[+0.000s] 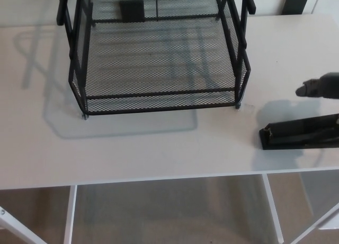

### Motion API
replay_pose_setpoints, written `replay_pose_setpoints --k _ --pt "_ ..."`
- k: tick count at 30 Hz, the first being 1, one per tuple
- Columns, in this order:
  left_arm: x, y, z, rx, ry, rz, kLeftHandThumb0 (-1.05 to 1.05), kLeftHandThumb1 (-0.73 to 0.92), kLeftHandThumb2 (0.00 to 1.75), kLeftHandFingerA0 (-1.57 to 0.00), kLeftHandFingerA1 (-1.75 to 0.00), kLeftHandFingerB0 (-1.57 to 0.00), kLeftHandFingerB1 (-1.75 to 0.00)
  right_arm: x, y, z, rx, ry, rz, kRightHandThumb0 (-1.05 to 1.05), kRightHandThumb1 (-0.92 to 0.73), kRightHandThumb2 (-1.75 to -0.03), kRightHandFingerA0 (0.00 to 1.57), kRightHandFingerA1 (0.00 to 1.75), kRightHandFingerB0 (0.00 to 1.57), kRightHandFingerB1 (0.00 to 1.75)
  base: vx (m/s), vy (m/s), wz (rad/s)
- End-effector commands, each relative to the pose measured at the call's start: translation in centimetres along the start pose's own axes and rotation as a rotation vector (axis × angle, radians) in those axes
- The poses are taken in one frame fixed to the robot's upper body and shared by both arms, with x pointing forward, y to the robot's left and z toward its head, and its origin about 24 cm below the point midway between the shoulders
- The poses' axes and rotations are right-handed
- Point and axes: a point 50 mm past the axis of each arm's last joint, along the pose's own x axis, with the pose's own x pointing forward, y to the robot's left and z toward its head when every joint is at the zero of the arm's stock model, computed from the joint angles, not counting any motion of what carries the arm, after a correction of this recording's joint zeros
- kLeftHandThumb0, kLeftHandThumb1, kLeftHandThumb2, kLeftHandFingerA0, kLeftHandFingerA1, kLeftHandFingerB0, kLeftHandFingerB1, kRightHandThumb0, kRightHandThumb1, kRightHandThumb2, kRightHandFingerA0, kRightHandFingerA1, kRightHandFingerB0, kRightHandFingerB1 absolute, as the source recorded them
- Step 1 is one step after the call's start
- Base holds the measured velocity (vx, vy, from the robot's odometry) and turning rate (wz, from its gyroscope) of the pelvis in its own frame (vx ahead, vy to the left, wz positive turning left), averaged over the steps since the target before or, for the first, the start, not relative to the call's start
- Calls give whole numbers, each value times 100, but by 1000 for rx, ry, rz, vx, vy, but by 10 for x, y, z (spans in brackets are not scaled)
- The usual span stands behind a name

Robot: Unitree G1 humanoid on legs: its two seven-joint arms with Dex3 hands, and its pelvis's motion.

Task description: The robot walks towards a desk on which a file tray is kept in the middle and a stapler is kept to its right. The robot lifts the stapler using its right hand and places it on the file tray.

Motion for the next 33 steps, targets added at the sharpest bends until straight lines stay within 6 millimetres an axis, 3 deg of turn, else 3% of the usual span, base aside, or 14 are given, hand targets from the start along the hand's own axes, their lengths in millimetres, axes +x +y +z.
replay_pose_setpoints --k 1,11,14,15,16,17,20,21,24,26,27,30,31,33 --pt "0 3 -1 11 16 9 -61 66 60 -45 -44 -31 -35 1 9 -2 -202 89 68 -94 -53 -90 0 0 0 1 0 0 0" --pt "1 0 -4 1 26 -2 -59 67 59 -43 -43 -30 -34 5 25 -3 -65 65 26 -69 -36 -69 0 5 1 11 0 0 0" --pt "-1 2 -2 18 20 0 -59 66 59 -48 -43 -30 -35 7 33 -4 12 61 9 -47 -43 -69 2 32 5 22 0 0 0" --pt "0 3 -3 20 22 -1 -60 67 60 -48 -43 -31 -35 9 35 -3 -124 77 -47 -54 -54 -58 35 63 10 25 0 0 0" --pt "0 2 -3 20 30 0 -58 67 59 -48 -43 -31 -35 8 39 -4 -202 68 -102 -39 -40 -91 59 79 0 45 0 0 0" --pt "0 2 -3 16 31 -3 -57 67 60 -48 -43 -31 -35 10 43 -4 -127 24 -182 -43 -61 -59 77 96 26 30 0 0 0" --pt "0 1 -6 11 32 -11 -58 68 60 -47 -43 -32 -36 11 51 -5 -134 3 -374 -27 -70 -61 84 114 49 35 0 0 0" --pt "1 0 -6 12 37 -11 -57 69 60 -47 -43 -33 -35 11 53 -5 -130 -14 -380 -23 -79 -69 75 147 68 44 0 0 0" --pt "0 0 -6 29 29 -13 -57 69 60 -51 -43 -34 -36 9 56 -2 -130 -44 -400 -23 -69 -72 80 145 88 54 0 0 0" --pt "-1 1 -7 23 37 -13 -56 70 60 -52 -43 -32 -36 8 62 0 -145 -72 -427 -22 -64 -67 83 151 94 69 0 0 0" --pt "0 0 -9 8 49 -14 -56 70 60 -53 -44 -33 -36 8 64 1 -162 -77 -444 -20 -68 -69 81 158 86 95 0 0 0" --pt "-1 1 -9 11 45 -15 -55 71 60 -53 -44 -33 -36 8 68 2 -181 -88 -478 -21 -69 -63 80 168 80 109 0 0 0" --pt "-1 1 -10 17 42 -16 -56 72 61 -54 -45 -34 -37 7 69 2 -189 -96 -485 -19 -74 -69 77 175 66 146 0 0 0" --pt "-2 1 -11 38 40 -11 -56 73 61 -57 -45 -35 -37 8 72 1 -183 -117 -509 -20 -77 -70 80 175 65 152 0 0 0"
